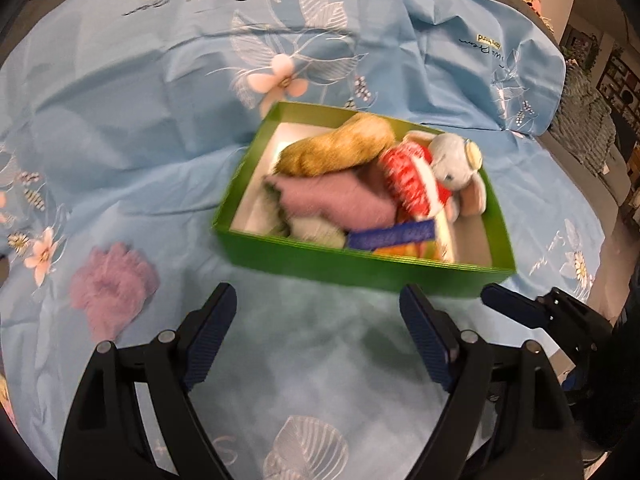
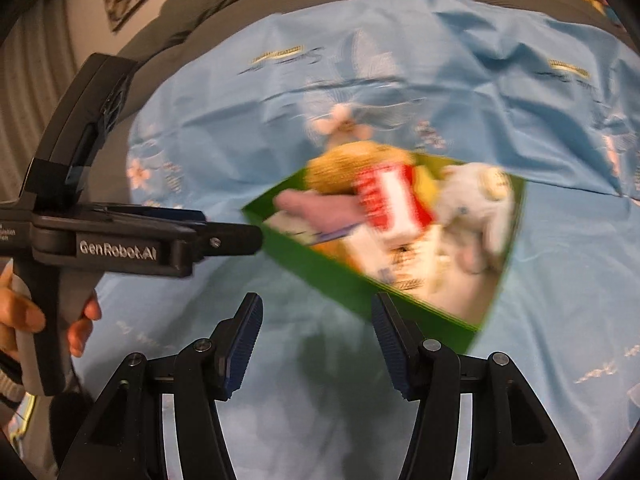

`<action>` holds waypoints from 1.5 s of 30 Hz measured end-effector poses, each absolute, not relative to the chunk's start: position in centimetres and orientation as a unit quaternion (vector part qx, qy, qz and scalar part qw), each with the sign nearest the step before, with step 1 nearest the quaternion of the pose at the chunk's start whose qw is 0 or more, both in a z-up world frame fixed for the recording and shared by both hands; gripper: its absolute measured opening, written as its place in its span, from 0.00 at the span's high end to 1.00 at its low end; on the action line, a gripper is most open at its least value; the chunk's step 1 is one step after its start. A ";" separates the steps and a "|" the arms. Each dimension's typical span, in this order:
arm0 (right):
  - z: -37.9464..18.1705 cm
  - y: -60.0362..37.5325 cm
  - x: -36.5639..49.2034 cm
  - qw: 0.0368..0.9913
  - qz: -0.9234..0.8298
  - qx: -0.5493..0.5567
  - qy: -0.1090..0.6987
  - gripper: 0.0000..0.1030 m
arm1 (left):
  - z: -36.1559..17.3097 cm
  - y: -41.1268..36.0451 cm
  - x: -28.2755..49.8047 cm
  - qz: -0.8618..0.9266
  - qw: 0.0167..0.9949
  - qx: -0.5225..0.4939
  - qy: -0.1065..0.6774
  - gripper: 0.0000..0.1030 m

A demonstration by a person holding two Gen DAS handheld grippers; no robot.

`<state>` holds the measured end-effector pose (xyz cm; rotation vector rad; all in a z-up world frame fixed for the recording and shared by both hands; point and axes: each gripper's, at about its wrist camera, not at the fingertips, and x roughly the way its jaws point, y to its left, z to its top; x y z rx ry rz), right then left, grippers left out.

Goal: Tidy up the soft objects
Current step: 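Move the right gripper to the lilac mesh bath puff and grasp it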

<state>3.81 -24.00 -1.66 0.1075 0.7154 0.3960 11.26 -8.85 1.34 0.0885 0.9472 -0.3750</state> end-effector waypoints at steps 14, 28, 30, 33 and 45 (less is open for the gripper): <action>-3.9 -14.1 6.3 0.888 0.258 0.009 0.380 0.44 | 0.4 1.0 8.4 -0.118 0.893 0.015 0.435 0.19; -7.4 -0.6 13.6 0.854 0.331 -0.056 0.397 0.44 | -2.9 14.8 9.5 -0.007 0.888 -0.075 0.453 0.19; -7.9 0.9 14.6 0.848 0.339 -0.058 0.403 0.44 | -2.9 15.8 9.7 0.000 0.887 -0.087 0.453 0.19; -8.9 2.8 16.2 0.846 0.324 -0.073 0.416 0.44 | -3.0 16.6 10.0 0.006 0.886 -0.097 0.453 0.19; -9.5 0.3 13.8 0.834 0.336 -0.074 0.431 0.94 | -4.6 13.5 11.5 -0.058 0.868 -0.105 0.482 0.19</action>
